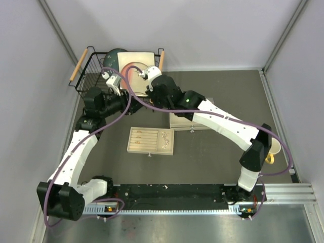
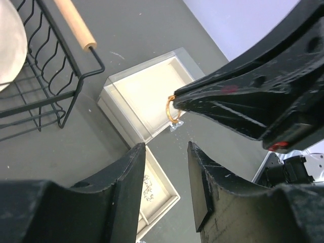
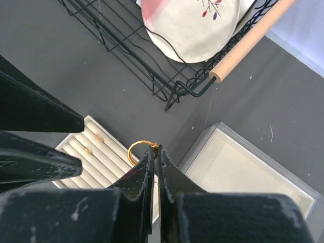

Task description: Organize the mixed jewelry

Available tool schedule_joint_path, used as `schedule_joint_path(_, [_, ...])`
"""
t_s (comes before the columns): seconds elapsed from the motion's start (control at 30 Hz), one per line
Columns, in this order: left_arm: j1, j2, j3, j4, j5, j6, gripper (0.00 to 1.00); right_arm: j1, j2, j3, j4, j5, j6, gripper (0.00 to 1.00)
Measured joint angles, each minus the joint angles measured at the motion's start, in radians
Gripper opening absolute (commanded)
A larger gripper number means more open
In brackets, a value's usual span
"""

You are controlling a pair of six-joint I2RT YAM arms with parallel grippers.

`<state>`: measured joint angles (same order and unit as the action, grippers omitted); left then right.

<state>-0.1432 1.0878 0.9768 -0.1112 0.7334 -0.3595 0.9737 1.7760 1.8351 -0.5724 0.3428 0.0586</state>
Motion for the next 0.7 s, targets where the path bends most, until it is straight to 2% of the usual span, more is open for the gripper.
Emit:
schedule_joint_path(0.23, [-0.047, 0.034, -0.038, 0.067, -0.082, -0.069, 0.44, -0.019, -0.001, 0.0, -0.013, -0.003, 0.047, 0.0])
schedule_joint_path(0.7, [-0.077, 0.117, -0.038, 0.166, -0.076, -0.158, 0.46, -0.021, -0.001, 0.0, -0.021, -0.016, 0.076, 0.0])
